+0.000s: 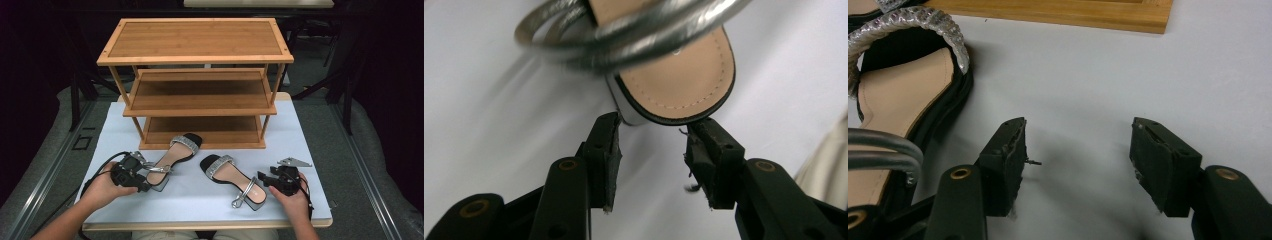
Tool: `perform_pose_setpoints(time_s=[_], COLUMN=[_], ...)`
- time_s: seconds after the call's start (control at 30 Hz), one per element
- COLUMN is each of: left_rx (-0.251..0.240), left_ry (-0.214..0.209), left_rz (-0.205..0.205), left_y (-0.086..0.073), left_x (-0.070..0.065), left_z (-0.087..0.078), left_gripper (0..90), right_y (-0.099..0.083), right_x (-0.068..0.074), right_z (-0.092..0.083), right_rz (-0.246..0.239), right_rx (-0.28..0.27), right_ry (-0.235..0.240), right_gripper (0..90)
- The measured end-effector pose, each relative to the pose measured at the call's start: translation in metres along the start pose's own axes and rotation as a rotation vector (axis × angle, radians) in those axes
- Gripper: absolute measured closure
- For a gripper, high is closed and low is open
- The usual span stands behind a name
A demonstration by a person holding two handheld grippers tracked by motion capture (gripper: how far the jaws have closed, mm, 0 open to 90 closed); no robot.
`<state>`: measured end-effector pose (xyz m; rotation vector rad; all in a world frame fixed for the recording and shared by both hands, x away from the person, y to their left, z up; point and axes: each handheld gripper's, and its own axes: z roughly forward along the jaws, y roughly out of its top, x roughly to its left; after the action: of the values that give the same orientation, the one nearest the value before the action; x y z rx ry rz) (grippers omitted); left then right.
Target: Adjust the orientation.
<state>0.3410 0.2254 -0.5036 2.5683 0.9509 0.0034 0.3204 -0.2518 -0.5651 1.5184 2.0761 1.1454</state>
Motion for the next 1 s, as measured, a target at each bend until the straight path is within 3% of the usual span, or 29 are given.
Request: perform_pose_setpoints(time_s=[0.03,0.17,0.3,0.4,0.57,0.77,1.0], left_rx=[-0.03,-0.068,-0.04,-0.058,-0.092,-0.088,-0.107], left_ry=[-0.026,-0.034,-0.038,-0.038,0.003,-0.006,0.003], left_rz=[0.013,0.03,0.039,0.029,0.03,0.054,0.04], left_y=[0.005,0.018,0.036,0.039,0.041,0.044,0.059], left_x=[-0.01,-0.025,-0.042,-0.045,-0.051,-0.053,-0.046], left_z=[0.003,0.01,0.034,0.041,0.048,0.049,0.038], left_gripper=[55.3,47.6,37.4,35.5,26.4,30.9,33.9], right_y=[0.0,0.0,0.001,0.0,0.0,0.0,0.0], right_x=[0.001,0.0,0.0,-0.001,-0.002,-0.001,-0.001], right_z=[0.001,0.0,0.0,0.0,-0.001,0.0,0.0], right_rz=[0.0,0.003,0.004,0.003,0.007,0.005,0.004], right_rx=[-0.012,0.0,0.0,-0.002,-0.003,-0.007,-0.002], right_ry=[-0.006,-0.001,0.002,0.004,0.009,-0.001,0.006], right_gripper=[39.0,39.1,39.2,39.2,39.2,39.2,39.2])
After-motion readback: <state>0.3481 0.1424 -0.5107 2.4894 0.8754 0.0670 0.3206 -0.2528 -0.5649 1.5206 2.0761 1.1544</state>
